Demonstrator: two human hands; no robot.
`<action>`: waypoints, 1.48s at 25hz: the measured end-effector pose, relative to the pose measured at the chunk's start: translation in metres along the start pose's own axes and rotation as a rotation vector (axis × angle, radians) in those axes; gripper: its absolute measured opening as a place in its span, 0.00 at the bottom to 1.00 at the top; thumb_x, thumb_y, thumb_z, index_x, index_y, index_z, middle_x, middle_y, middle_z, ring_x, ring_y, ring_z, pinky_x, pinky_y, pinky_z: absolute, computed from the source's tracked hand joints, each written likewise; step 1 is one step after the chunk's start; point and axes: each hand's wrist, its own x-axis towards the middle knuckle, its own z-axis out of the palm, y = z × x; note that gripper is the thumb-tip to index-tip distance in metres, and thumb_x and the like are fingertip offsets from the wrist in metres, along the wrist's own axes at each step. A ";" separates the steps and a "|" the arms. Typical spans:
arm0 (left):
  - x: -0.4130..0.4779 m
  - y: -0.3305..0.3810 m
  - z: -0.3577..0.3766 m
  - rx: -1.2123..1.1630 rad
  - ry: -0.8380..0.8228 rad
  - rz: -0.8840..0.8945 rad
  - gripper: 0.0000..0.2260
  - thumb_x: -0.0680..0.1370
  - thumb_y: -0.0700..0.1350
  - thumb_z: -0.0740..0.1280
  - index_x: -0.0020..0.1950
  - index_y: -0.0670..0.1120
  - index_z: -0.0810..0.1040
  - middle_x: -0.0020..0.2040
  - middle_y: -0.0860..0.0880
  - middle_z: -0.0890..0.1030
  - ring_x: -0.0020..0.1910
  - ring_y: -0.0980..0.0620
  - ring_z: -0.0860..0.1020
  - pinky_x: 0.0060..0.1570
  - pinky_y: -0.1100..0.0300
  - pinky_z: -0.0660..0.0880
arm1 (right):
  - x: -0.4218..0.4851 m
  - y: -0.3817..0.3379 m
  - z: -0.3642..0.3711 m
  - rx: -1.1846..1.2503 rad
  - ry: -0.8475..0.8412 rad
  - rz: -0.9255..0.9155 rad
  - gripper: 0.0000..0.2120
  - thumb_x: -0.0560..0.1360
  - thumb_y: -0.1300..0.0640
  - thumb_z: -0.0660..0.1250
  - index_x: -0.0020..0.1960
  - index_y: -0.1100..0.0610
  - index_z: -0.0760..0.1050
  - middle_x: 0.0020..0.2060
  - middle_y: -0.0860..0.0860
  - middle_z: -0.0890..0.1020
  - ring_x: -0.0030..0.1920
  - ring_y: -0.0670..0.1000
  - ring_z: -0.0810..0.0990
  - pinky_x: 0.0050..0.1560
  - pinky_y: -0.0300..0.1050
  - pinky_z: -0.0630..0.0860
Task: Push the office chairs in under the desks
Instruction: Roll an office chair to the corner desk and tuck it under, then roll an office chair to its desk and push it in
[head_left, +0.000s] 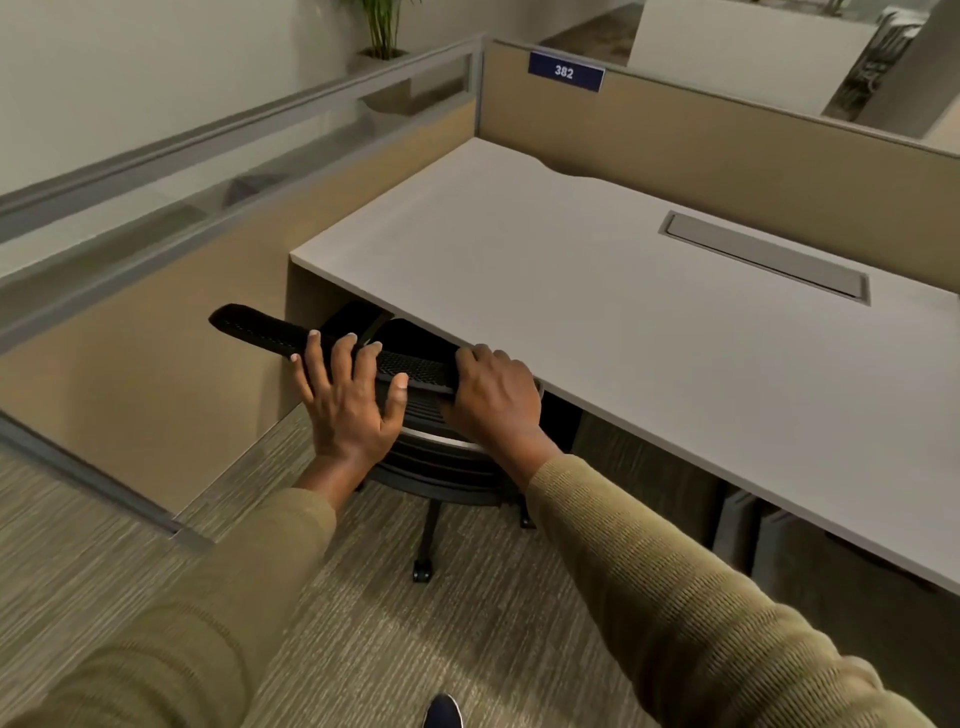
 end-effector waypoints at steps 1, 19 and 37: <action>-0.005 0.001 -0.002 -0.006 -0.010 0.003 0.27 0.82 0.64 0.49 0.69 0.47 0.73 0.72 0.42 0.70 0.80 0.35 0.56 0.77 0.35 0.48 | -0.008 0.000 -0.003 0.016 -0.008 0.006 0.19 0.71 0.42 0.72 0.49 0.56 0.76 0.41 0.54 0.81 0.38 0.56 0.79 0.36 0.47 0.66; -0.250 0.143 -0.022 -0.060 -0.471 0.341 0.39 0.77 0.67 0.47 0.84 0.47 0.53 0.84 0.40 0.51 0.83 0.38 0.48 0.79 0.38 0.44 | -0.342 0.063 -0.105 0.042 -0.288 0.475 0.38 0.81 0.40 0.59 0.82 0.54 0.48 0.81 0.60 0.53 0.80 0.62 0.53 0.77 0.65 0.54; -0.537 0.184 -0.118 -0.187 -0.935 1.021 0.36 0.82 0.65 0.52 0.84 0.47 0.49 0.84 0.42 0.47 0.83 0.42 0.41 0.80 0.40 0.39 | -0.685 -0.106 -0.171 -0.017 -0.419 1.157 0.37 0.81 0.38 0.56 0.82 0.55 0.49 0.80 0.59 0.56 0.79 0.61 0.56 0.77 0.64 0.55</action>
